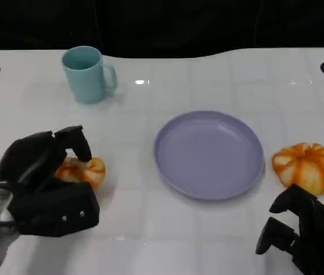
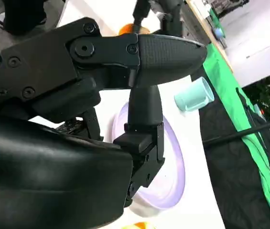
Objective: Grasp the bread from the table and place it into the plate.
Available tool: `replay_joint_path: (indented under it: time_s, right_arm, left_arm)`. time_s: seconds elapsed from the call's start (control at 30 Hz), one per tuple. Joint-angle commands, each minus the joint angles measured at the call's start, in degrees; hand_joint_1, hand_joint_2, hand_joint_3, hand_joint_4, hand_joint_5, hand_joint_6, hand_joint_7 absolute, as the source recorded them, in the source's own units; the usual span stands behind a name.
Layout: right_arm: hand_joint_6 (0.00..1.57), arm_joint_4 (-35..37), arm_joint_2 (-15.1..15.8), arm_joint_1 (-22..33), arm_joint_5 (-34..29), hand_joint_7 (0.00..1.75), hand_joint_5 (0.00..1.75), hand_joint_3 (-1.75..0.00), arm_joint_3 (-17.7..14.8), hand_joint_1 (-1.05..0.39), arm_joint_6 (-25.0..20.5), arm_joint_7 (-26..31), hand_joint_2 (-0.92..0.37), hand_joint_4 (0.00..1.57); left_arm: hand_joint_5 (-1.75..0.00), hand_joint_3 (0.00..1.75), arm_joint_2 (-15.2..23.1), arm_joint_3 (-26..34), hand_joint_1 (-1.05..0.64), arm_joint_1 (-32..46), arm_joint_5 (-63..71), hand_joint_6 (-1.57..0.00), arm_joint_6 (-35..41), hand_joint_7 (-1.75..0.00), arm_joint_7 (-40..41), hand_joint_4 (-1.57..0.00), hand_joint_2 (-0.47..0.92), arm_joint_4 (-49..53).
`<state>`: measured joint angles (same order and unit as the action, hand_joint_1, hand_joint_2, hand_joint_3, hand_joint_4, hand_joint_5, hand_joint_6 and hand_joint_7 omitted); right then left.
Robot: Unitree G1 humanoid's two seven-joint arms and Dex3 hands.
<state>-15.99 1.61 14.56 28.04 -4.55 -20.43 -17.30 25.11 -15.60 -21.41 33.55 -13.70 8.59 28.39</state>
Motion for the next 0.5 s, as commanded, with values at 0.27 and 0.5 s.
replay_joint_path:
  time_s: [0.27,0.5]
  right_arm:
    - [0.48,-0.47,0.31,0.22,0.61,1.69,1.75,-0.48,-0.63,-0.5,0.25,0.07,-0.92,0.66]
    - [0.48,-0.52,0.29,0.23,0.69,1.69,1.75,-0.48,-0.65,-0.5,0.14,0.15,-0.92,0.66]
  left_arm:
    - [-1.75,0.66,-0.89,0.2,-0.2,-4.46,-0.39,-0.65,0.3,-1.75,-2.16,-0.82,0.79,-0.36]
    - [-1.75,0.68,-1.01,0.22,-0.2,-4.64,-0.05,-0.65,0.64,-1.75,-2.39,-0.82,0.78,-0.46]
